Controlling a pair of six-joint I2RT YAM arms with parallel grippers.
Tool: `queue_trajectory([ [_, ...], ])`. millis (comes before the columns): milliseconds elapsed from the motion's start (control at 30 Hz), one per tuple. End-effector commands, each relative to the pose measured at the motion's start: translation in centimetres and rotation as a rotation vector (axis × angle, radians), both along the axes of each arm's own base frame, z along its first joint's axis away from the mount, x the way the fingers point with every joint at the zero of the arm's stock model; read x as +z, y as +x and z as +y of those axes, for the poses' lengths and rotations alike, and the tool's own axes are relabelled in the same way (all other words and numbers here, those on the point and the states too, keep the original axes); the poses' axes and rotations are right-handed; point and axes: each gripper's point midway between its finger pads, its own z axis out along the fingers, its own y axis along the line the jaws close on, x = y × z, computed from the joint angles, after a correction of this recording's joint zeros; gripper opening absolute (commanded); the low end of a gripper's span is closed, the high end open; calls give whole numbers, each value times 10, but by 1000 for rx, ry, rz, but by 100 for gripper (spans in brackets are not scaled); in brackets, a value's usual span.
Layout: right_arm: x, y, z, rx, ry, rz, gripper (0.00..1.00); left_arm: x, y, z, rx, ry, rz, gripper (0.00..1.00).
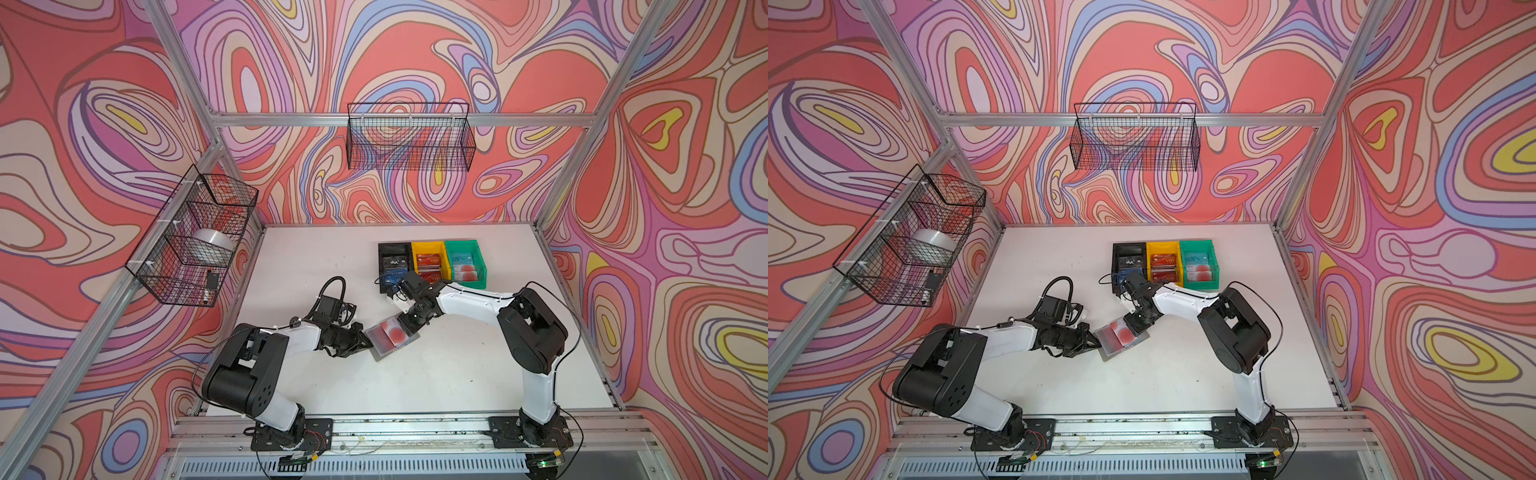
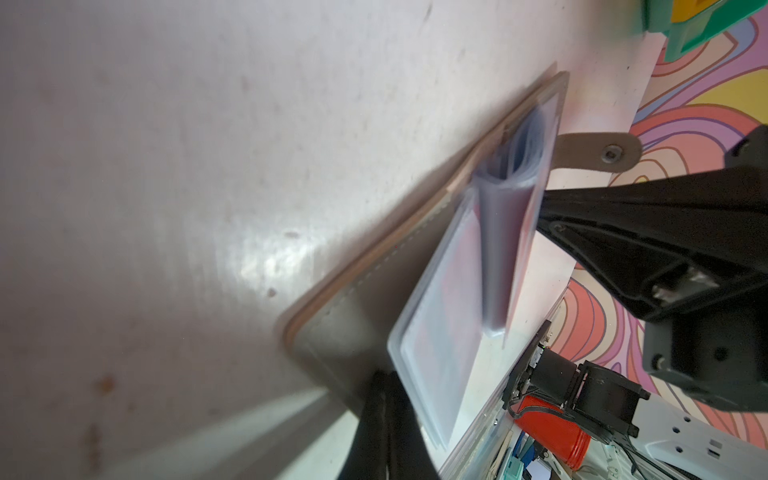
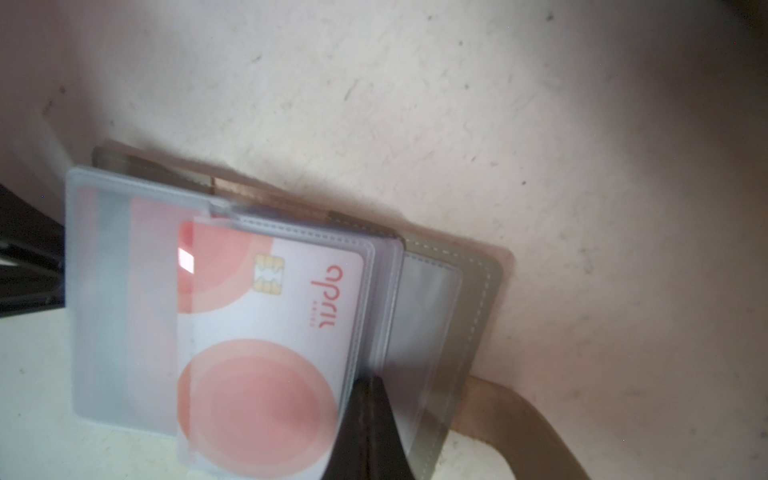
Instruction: Take the credit cards out of the card holder
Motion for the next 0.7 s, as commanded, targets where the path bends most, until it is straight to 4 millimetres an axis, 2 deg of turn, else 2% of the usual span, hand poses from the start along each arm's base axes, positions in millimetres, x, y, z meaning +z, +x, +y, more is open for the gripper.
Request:
queue_trajectory([
  [0, 26, 4, 0, 11, 4, -65, 3, 0, 3, 0, 9, 21, -7, 6],
  [200, 33, 8, -6, 4, -16, -98, 3, 13, 11, -14, -21, 14, -38, 6],
  [433, 26, 3, -7, 13, -22, -80, 2, 22, 18, -24, -33, 15, -65, 6],
  [667, 24, 0, 0, 29, 10, -53, 3, 27, 31, -40, -53, -6, -80, 6],
])
